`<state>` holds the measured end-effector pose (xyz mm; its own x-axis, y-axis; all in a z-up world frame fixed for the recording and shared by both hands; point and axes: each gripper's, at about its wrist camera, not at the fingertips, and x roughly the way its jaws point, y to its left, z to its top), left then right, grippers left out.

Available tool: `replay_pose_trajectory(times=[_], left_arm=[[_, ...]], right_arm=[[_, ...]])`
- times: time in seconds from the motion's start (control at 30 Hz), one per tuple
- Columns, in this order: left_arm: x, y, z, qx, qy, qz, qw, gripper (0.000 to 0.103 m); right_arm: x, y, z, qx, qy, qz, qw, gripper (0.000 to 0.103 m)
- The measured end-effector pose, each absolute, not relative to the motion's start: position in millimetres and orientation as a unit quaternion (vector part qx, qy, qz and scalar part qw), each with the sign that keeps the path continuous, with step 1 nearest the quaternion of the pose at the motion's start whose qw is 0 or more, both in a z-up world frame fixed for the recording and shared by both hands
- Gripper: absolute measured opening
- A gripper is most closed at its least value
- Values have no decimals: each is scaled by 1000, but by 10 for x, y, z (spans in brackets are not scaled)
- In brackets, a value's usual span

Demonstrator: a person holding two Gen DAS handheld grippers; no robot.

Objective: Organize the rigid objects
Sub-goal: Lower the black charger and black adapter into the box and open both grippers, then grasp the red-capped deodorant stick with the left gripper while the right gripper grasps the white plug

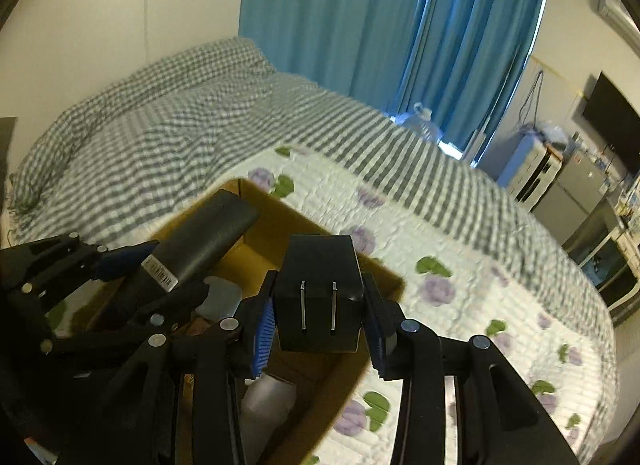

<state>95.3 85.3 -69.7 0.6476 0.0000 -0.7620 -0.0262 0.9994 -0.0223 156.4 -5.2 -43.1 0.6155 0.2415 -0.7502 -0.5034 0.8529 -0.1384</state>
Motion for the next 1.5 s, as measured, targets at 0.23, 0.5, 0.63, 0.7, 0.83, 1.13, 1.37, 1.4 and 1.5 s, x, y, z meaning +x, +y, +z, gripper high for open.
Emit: replay_pose_trajectory(times=[0.23, 0.5, 0.63, 0.7, 0.83, 1.13, 1.37, 1.4, 1.5], left_arm=[[979, 780, -827, 2, 436, -6, 900, 42], [1007, 765, -860, 9, 456, 12, 890, 45], [951, 711, -773, 17, 455, 29, 890, 58], [925, 660, -683, 25, 451, 32, 891, 60], [820, 477, -427, 42, 434, 29, 900, 64], [623, -222, -12, 60, 402, -10, 913, 66], [641, -876, -73, 65, 409, -46, 909, 66], [658, -952, -118, 66, 411, -47, 908, 66], [721, -1156, -327, 75, 430, -58, 898, 66]], right_arm=[[1786, -49, -751, -165, 406, 212, 873, 38], [1835, -79, -923, -152, 437, 220, 859, 38], [1762, -209, -749, -143, 416, 210, 873, 46], [1729, -327, -553, -132, 405, 208, 881, 60], [1618, -605, -178, -123, 377, 196, 897, 67], [1200, -1371, 511, -132, 316, 149, 928, 85], [1081, -2035, 455, -136, 322, 107, 931, 85], [1089, -2098, 415, -136, 325, 104, 930, 85], [1172, -2313, 156, -130, 346, 93, 925, 85]])
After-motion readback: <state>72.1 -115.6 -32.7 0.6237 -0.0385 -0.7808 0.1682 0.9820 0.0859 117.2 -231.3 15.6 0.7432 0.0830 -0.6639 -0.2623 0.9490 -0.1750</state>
